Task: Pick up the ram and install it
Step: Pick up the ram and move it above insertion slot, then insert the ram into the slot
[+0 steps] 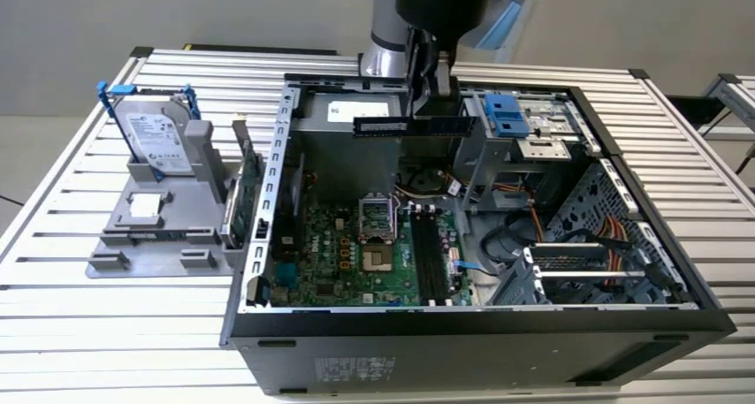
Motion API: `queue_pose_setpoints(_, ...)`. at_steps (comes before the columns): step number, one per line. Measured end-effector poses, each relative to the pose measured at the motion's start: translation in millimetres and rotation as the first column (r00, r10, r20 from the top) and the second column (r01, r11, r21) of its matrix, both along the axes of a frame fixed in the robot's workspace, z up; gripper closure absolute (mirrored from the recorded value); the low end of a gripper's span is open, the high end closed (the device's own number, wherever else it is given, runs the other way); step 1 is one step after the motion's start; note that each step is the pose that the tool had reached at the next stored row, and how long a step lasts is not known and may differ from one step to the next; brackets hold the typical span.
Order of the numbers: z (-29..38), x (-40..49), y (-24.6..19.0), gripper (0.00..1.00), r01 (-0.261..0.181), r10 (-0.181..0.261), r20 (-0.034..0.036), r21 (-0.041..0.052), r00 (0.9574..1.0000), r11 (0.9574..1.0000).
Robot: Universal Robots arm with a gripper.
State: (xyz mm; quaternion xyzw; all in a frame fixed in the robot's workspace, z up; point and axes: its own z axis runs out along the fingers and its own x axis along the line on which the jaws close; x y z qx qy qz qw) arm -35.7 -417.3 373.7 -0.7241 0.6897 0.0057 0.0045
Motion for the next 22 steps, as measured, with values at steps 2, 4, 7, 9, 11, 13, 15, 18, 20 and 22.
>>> queue_pose_setpoints(2,0.0,0.0,0.0,1.0,0.0,0.0,0.0,0.0001,1.0,1.0)
queue_pose_setpoints(4,0.0,0.0,0.0,1.0,0.003,-0.003,0.0,0.0001,1.0,1.0)
queue_pose_setpoints(7,0.0,0.0,0.0,1.0,0.013,-0.013,0.0,0.0001,0.9999,0.9999)
queue_pose_setpoints(9,-0.1,0.0,0.0,1.0,0.022,-0.022,0.0,0.0002,0.9997,0.9997)
queue_pose_setpoints(11,0.0,0.0,0.0,1.0,0.033,-0.033,0.0,0.0001,0.9995,0.9995)
queue_pose_setpoints(13,0.0,0.1,0.0,1.0,0.043,-0.043,0.0,0.0001,0.9991,0.9991)
queue_pose_setpoints(15,-0.1,0.1,0.0,1.0,0.054,-0.054,0.0,0.0001,0.9985,0.9985)
queue_pose_setpoints(18,-0.1,0.4,0.0,1.0,0.073,-0.073,0.0001,0.0002,0.9974,0.9974)
queue_pose_setpoints(20,0.0,1.0,0.0,1.0,0.084,-0.084,0.0,0.0001,0.9965,0.9965)
queue_pose_setpoints(22,0.0,1.8,0.0,1.0,0.095,-0.095,0.0,0.0,0.9954,0.9954)
